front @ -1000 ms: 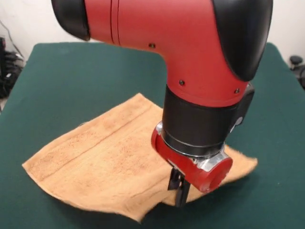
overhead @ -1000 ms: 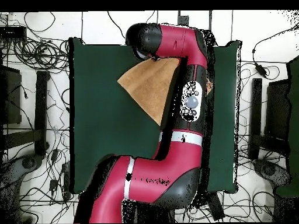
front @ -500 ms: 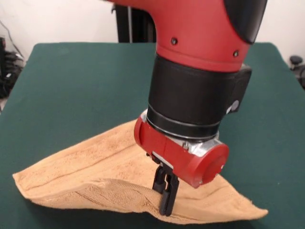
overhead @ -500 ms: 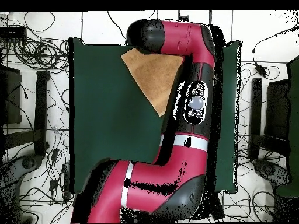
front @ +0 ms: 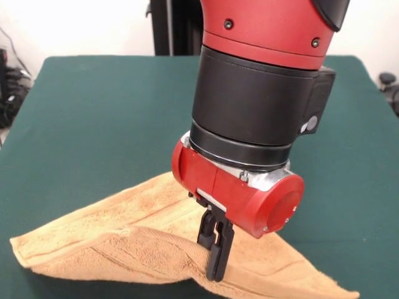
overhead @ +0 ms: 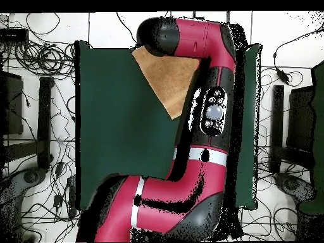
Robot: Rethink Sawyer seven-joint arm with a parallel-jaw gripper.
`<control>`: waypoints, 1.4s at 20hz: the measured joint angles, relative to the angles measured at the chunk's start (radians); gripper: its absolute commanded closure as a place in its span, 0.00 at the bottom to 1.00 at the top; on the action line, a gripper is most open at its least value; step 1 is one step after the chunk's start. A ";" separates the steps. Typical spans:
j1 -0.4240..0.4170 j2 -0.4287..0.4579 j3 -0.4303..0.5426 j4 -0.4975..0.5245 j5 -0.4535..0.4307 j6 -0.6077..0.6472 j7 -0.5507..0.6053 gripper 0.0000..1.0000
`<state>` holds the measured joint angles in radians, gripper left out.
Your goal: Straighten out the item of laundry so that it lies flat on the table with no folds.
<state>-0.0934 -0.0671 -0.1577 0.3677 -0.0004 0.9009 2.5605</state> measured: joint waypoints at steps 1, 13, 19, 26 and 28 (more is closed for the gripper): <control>0.000 0.000 0.000 0.000 0.000 -0.004 0.000 1.00; 0.000 0.000 -0.001 0.025 0.000 -0.047 0.000 0.00; 0.000 0.000 -0.006 0.025 0.000 -0.047 0.000 0.00; 0.000 -0.006 -0.019 0.031 0.000 -0.047 0.000 0.00; 0.000 -0.022 -0.019 0.055 0.001 -0.047 0.000 0.00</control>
<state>-0.0938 -0.0892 -0.1764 0.4224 0.0009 0.8535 2.5605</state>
